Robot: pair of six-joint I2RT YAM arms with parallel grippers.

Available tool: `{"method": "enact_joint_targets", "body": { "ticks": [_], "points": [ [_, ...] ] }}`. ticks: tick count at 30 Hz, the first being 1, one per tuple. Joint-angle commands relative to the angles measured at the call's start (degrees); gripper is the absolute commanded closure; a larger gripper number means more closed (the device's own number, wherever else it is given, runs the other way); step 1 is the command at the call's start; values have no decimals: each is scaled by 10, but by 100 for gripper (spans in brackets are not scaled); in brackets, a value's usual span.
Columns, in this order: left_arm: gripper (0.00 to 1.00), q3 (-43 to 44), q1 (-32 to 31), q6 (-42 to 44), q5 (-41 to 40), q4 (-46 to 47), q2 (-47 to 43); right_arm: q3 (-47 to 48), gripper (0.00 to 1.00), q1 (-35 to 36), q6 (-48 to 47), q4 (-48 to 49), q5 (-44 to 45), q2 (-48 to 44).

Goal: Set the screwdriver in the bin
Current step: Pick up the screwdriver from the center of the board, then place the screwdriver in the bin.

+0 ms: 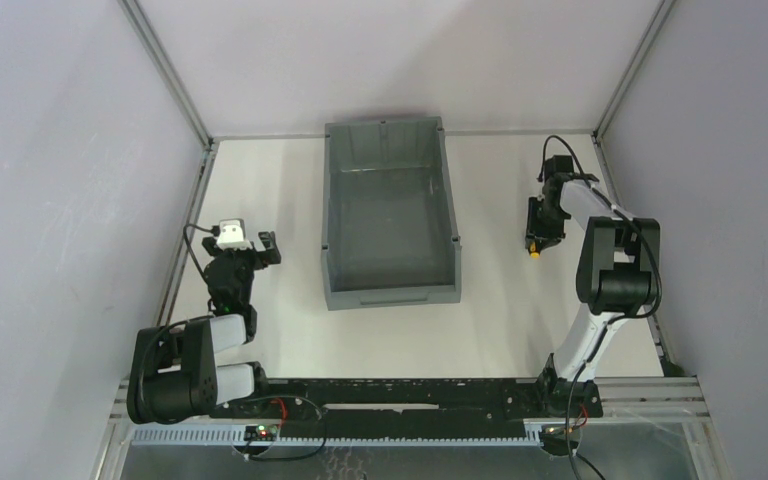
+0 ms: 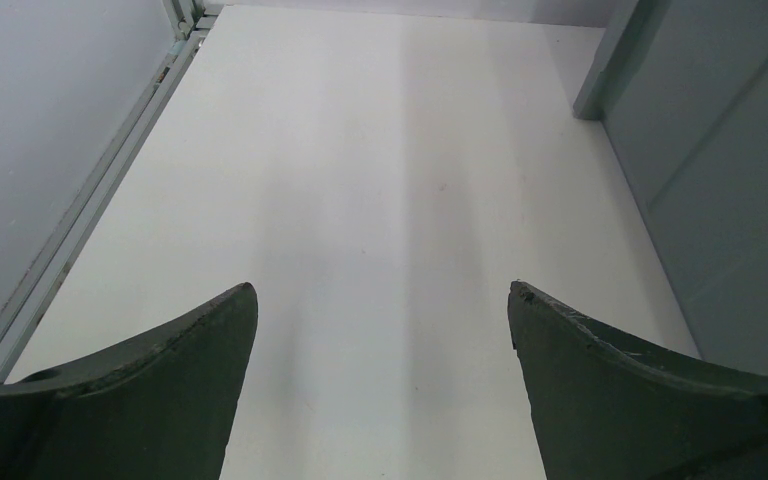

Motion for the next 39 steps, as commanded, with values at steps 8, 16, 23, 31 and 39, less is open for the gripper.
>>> {"method": "enact_joint_targets", "body": {
  "ticks": [8,16,23,31,39],
  "points": [
    [0,0,3,1,10,47,-3,62,100,20,1,-44,32,-68],
    [0,1,4,1,11,47,-3,98,100,29,7,-70,43,-90],
    [0,-1,4,1,12,47,-3,152,100,40,9,-98,64,-106],
    [0,0,5,0,17,48,-3,258,100,63,14,-140,87,-114],
    [0,-1,8,-1,19,50,-3,380,100,104,39,-183,117,-108]
  ]
}}
